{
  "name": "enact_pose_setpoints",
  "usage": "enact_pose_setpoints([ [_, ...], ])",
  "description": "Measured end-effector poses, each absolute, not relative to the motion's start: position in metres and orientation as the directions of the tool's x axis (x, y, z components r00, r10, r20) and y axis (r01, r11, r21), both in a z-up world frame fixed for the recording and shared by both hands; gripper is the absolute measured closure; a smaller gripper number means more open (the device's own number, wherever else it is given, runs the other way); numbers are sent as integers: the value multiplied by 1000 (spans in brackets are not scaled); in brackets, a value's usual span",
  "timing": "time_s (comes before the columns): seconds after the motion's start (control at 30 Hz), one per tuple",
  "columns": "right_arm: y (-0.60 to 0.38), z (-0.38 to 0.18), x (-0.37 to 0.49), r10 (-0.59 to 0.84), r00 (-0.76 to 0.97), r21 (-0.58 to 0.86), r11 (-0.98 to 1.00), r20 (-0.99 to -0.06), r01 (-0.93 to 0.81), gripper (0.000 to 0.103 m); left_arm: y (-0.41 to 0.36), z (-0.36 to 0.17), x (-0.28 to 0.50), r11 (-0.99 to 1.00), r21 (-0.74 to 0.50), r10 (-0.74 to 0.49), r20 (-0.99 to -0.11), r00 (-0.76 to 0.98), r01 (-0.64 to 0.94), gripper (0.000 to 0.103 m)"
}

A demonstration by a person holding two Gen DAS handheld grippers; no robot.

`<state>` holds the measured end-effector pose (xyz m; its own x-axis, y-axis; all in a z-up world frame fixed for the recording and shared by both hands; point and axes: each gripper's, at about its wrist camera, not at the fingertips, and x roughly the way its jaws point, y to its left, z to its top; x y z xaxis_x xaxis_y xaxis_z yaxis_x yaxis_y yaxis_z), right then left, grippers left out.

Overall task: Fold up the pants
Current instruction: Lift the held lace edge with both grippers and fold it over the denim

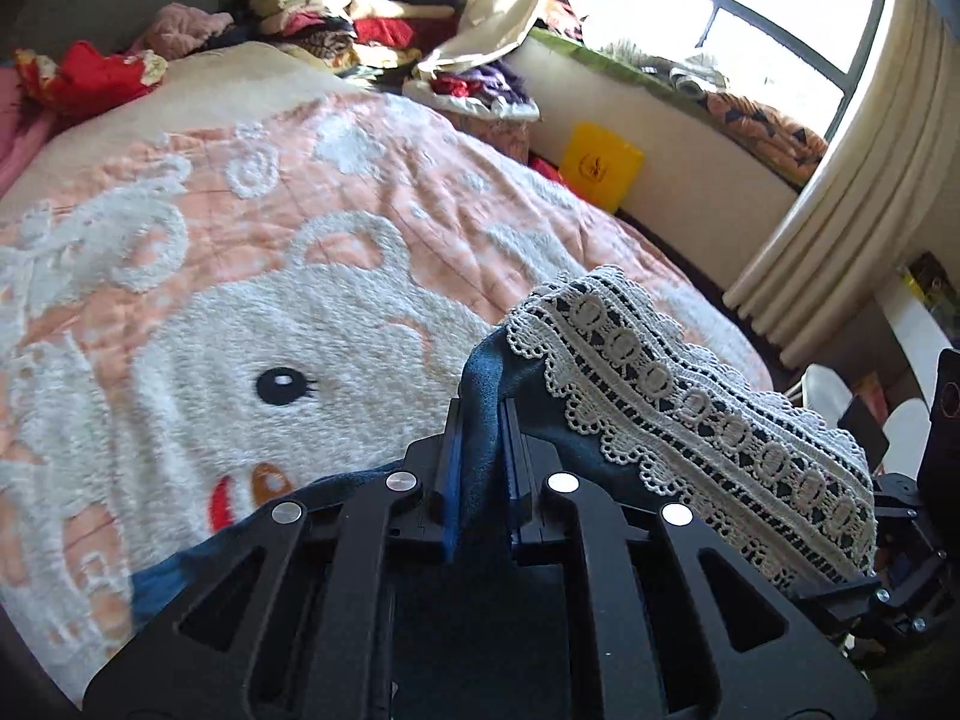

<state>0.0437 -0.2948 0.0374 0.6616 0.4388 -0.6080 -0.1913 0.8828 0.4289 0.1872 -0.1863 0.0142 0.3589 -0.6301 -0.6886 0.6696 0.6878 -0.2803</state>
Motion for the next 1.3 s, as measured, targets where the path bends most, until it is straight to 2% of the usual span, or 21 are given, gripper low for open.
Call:
enact_pose_setpoints([
  [0.17,-246,47,53,501,611,385,865,-613,-323,75,-144,16,186,744,-308,-608,-679,410,593,96],
  [0.27,-210,30,61,499,550,332,864,-669,-380,75,-121,1,187,788,-305,-566,-699,437,534,95],
  [0.37,-178,8,67,468,494,280,869,-732,-409,75,-95,-19,194,823,-360,-539,-738,406,439,92],
  [0.43,-164,1,66,451,476,248,868,-754,-430,75,-76,-22,192,825,-401,-551,-729,407,399,87],
  [0.53,-144,2,61,397,489,142,867,-777,-478,75,-54,-16,185,845,-392,-527,-724,445,363,87],
  [0.63,-126,7,51,373,511,53,843,-775,-535,74,-26,-8,178,843,-428,-537,-696,477,324,80],
  [0.73,-101,6,46,348,515,-45,795,-783,-605,73,2,-3,169,842,-459,-538,-672,509,283,79],
  [0.87,-72,-18,38,277,488,-155,723,-827,-673,71,30,-1,157,818,-523,-562,-636,529,239,70],
  [0.93,-62,-30,33,250,485,-193,695,-838,-692,64,37,0,151,806,-545,-575,-624,529,232,68],
  [1.03,-54,-36,26,252,490,-218,667,-834,-713,54,36,1,142,785,-569,-603,-609,516,246,57],
  [1.1,-53,-33,19,300,475,-183,656,-828,-732,50,31,2,138,763,-590,-632,-596,496,263,53],
  [1.2,-63,-17,8,383,460,-117,653,-801,-748,36,19,6,133,739,-604,-665,-581,470,299,48],
  [1.3,-85,2,-2,442,467,-59,675,-766,-736,32,9,10,130,731,-602,-676,-576,459,322,43],
])
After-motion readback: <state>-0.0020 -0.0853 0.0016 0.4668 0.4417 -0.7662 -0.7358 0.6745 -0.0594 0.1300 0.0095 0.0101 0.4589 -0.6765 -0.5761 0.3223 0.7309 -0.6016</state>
